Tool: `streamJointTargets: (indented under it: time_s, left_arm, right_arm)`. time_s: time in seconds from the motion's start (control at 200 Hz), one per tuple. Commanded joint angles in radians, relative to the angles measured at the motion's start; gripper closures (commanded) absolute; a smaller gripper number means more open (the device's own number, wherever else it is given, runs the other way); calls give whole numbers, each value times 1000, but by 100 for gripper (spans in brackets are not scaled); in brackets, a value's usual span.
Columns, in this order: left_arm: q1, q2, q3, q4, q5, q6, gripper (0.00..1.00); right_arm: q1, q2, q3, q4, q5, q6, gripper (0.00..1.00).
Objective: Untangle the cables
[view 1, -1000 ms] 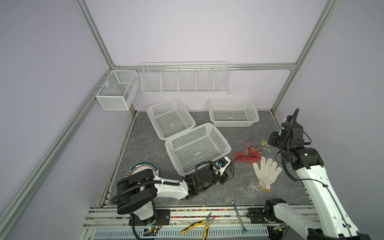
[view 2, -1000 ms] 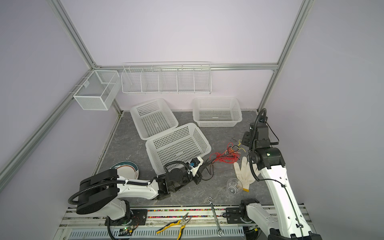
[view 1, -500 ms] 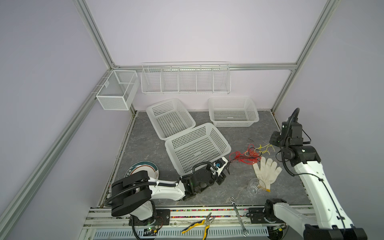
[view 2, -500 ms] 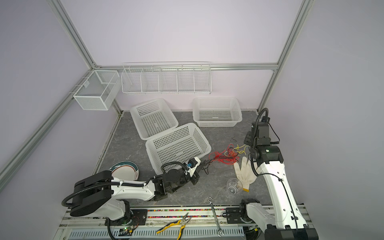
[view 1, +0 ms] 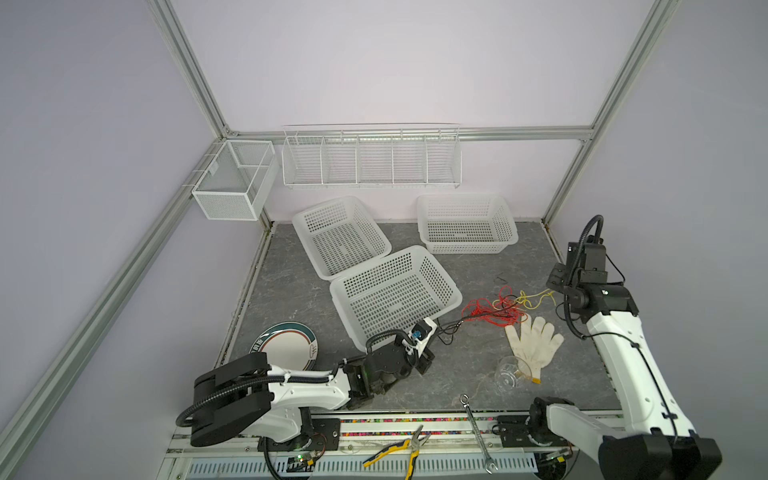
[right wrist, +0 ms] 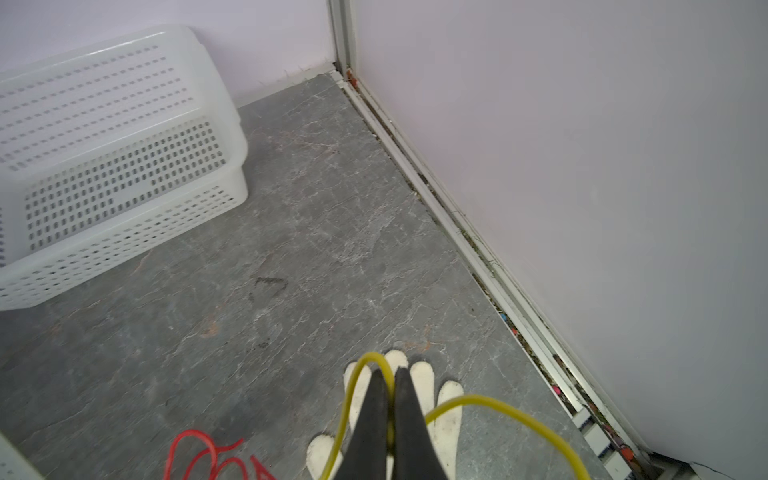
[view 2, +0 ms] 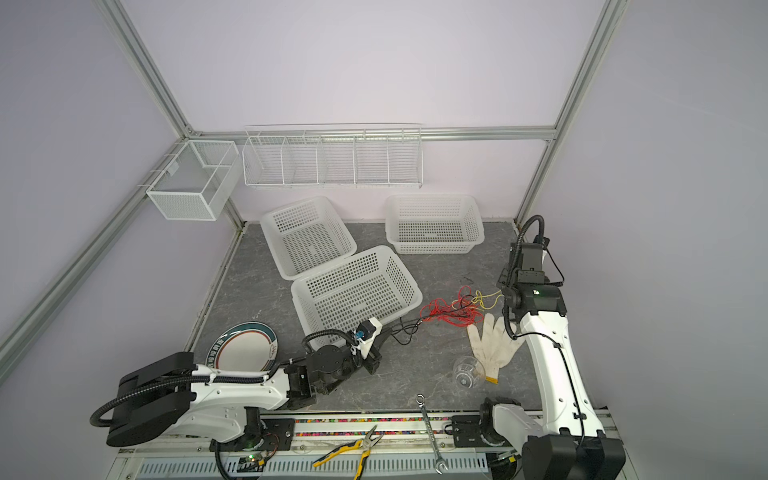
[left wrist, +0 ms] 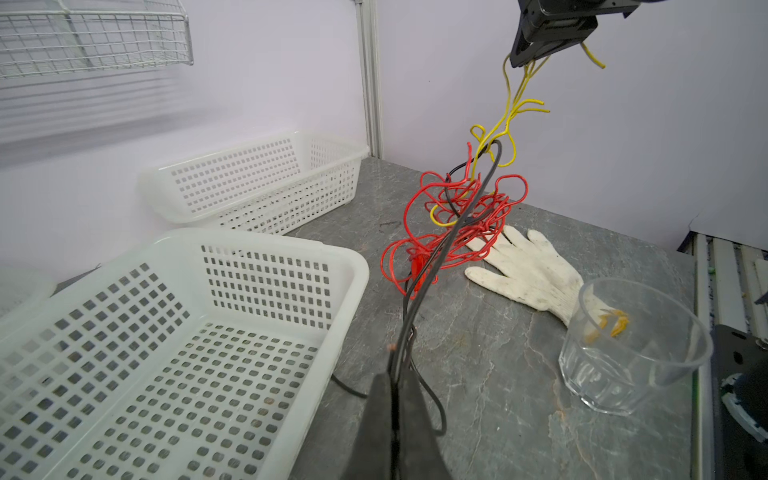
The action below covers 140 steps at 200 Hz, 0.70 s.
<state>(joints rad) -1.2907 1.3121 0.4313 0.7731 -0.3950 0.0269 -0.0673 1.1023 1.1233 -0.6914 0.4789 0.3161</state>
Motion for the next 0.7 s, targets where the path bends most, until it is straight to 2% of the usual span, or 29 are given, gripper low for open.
streamJointTargets:
  time_s: [0.0, 0.24, 0.325, 0.38, 0.475, 0.565, 0.695]
  left_arm:
    - [-1, -61, -39, -45, -82, -18, 100]
    - [-1, -153, -64, -108, -123, -17, 100]
    - [-1, -151, -59, -112, -124, -9, 100]
    - [-1, -136, -47, -112, -123, 1, 100]
    - [-1, -79, -5, -97, -115, 10, 100]
    - [-1, 4, 44, -54, -68, 23, 100]
    - [-1, 121, 120, 2, 4, 17, 100]
  right_arm:
    - [-46, -1, 5, 37, 66, -16, 94]
    - [-52, 19, -20, 57, 24, -13, 94]
    - [-54, 12, -29, 74, -25, -24, 94]
    - [-53, -4, -41, 95, -115, -35, 94]
    - [-46, -50, -89, 176, -349, -39, 94]
    - [-25, -97, -125, 237, -530, -23, 93]
    - [14, -156, -145, 261, -668, -32, 93]
